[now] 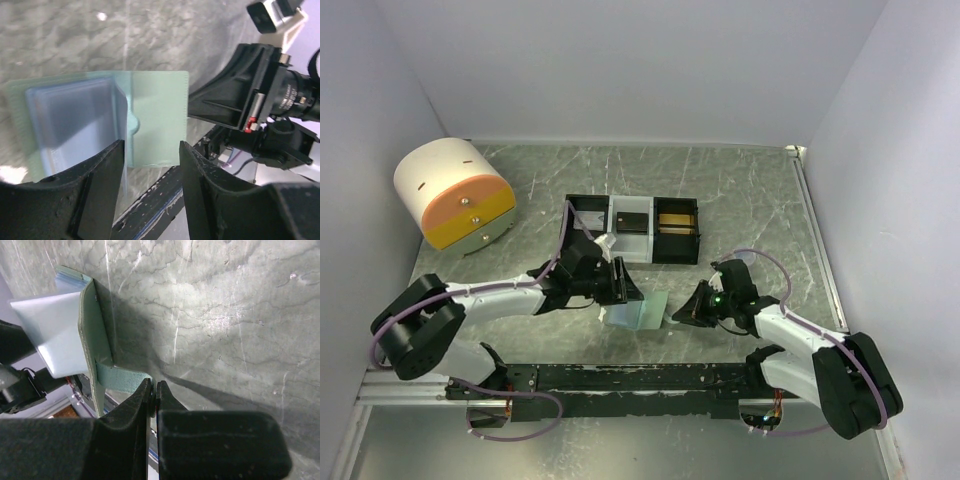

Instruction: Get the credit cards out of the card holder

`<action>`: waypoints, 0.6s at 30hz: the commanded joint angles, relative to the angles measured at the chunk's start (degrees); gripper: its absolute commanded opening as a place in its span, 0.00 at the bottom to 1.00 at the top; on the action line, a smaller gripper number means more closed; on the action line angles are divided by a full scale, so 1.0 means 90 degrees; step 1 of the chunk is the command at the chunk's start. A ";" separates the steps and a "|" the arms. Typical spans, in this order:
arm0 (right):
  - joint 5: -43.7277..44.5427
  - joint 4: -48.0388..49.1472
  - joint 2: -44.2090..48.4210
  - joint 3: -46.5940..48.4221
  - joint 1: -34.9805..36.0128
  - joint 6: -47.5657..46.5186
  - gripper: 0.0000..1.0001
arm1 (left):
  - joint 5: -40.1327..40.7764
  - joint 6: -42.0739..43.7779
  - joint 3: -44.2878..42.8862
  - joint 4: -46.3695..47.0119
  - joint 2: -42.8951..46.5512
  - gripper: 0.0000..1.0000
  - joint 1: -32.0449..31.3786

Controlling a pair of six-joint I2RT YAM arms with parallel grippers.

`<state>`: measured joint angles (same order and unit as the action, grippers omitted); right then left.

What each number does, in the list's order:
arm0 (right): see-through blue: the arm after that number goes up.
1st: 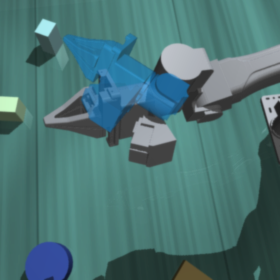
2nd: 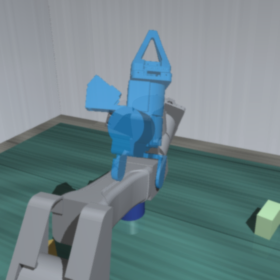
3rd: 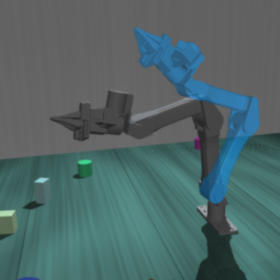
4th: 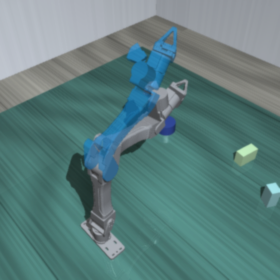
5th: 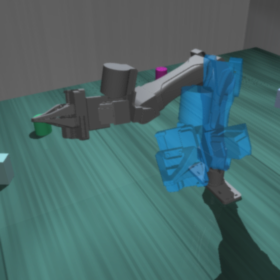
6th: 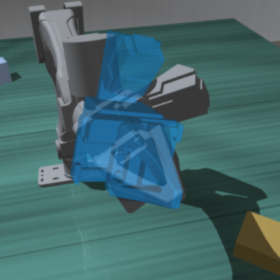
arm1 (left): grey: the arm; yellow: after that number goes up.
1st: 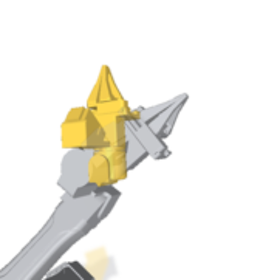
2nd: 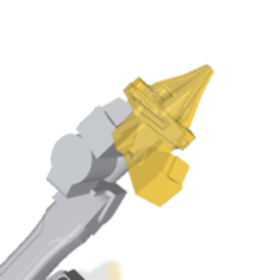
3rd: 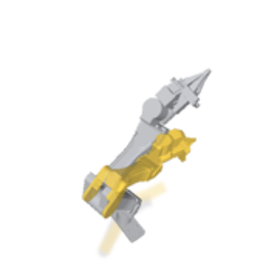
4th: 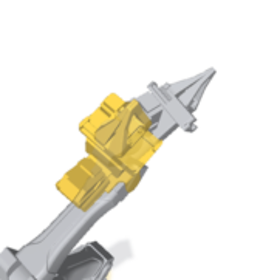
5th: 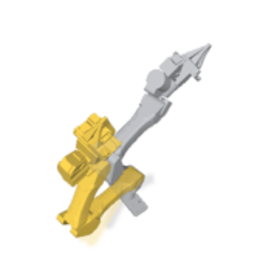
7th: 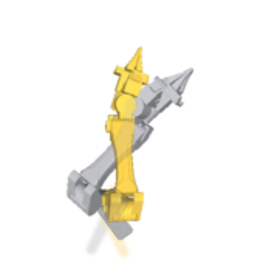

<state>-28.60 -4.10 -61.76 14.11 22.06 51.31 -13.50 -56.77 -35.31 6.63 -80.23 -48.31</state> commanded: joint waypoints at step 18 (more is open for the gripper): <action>0.0766 -0.1483 0.0643 0.1782 -0.0050 -0.0869 0.32 | -0.0504 0.0463 -0.0832 0.0224 -0.1447 0.61 -0.0737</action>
<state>-24.08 -13.15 -56.80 25.71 22.00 46.54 -20.80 -54.98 -41.34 12.82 -93.01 -54.22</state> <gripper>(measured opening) 0.312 0.608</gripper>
